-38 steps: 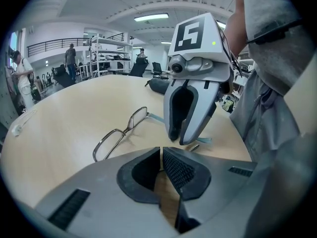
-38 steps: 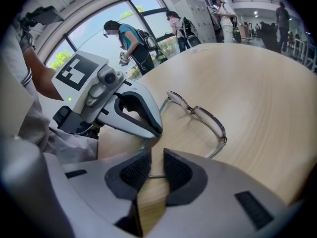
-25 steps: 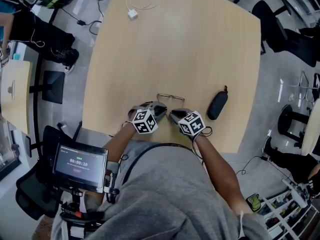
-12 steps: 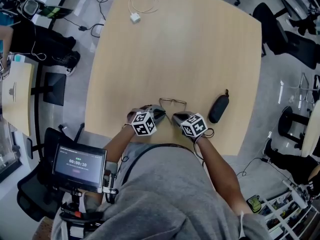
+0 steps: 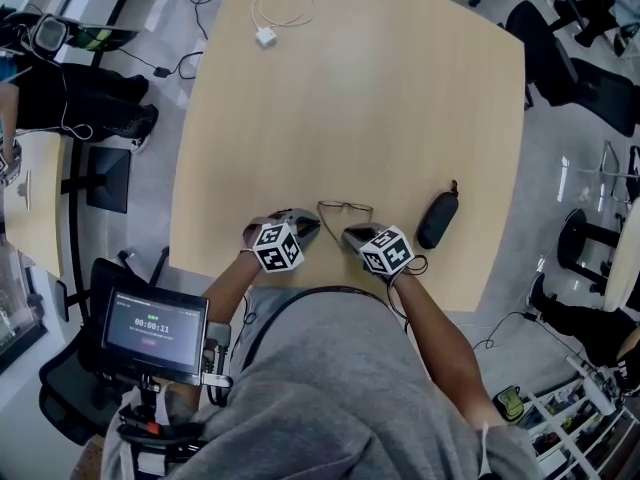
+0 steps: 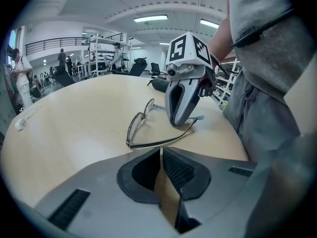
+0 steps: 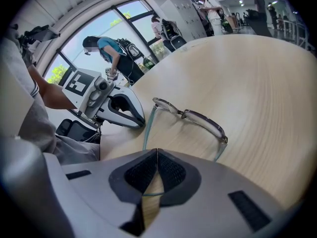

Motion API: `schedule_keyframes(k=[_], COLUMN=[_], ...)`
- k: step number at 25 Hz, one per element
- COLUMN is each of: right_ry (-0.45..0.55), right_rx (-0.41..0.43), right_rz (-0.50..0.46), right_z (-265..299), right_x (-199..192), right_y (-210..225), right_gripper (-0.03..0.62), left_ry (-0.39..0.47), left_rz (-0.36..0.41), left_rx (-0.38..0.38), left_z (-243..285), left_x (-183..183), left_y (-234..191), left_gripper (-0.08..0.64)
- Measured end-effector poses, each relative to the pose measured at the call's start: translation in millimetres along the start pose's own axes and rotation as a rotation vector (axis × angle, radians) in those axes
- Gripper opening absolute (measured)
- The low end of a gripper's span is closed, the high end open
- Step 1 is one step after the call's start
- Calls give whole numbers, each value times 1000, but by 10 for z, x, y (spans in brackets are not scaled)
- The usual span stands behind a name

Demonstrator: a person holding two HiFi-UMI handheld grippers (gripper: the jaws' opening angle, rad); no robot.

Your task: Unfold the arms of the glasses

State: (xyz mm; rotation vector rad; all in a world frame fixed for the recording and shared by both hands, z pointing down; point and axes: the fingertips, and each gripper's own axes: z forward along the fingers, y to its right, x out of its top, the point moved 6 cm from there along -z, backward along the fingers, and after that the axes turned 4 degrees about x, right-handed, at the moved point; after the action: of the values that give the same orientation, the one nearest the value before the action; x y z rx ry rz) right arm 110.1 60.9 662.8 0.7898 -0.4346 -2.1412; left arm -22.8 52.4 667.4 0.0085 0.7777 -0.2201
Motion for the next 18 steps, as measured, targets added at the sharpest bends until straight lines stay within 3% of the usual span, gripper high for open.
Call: schedule_keyframes(k=[18], right_ry=[20], right_rx=[-8], right_rz=[-107], right_z=[16], right_x=[99], right_y=[-170], right_gripper=[11], left_ry=[-7], left_rz=[41], left_rx=[29], left_z=[-185], left_x=[-77], left_y=[61], left_gripper=[18])
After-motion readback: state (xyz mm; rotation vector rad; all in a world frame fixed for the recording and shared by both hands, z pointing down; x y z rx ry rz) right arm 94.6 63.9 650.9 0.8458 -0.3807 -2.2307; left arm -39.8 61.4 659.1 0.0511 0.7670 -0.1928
